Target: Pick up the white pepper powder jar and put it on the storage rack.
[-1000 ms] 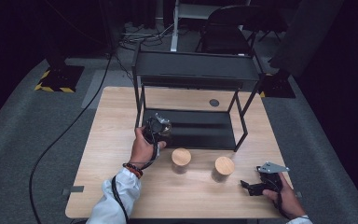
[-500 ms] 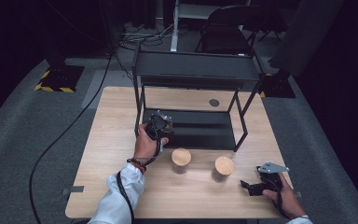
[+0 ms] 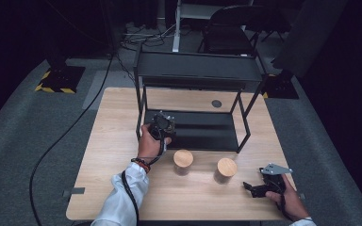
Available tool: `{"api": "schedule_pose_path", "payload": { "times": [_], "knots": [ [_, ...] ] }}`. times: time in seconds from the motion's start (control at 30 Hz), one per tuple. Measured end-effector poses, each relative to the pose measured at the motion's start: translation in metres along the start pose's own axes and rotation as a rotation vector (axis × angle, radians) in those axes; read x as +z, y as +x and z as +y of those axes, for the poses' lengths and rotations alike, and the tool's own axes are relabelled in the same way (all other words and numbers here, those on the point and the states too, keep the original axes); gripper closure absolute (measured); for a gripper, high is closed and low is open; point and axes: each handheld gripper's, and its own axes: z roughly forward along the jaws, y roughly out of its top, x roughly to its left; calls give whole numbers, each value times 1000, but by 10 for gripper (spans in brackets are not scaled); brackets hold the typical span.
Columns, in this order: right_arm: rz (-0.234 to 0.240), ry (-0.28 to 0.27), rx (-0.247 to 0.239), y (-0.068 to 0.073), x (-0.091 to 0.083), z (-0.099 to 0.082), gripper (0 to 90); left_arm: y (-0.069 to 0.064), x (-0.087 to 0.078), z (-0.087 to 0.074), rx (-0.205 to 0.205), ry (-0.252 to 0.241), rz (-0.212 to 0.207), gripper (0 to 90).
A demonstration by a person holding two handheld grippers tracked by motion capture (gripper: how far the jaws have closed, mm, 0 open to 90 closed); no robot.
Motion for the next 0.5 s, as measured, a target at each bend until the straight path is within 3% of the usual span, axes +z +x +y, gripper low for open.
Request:
{"api": "schedule_pose_path", "payload": {
  "times": [0.5],
  "knots": [
    [-1, 0, 0, 0, 0, 0, 0, 3, -3, 1, -15, 4, -20, 292]
  ]
}}
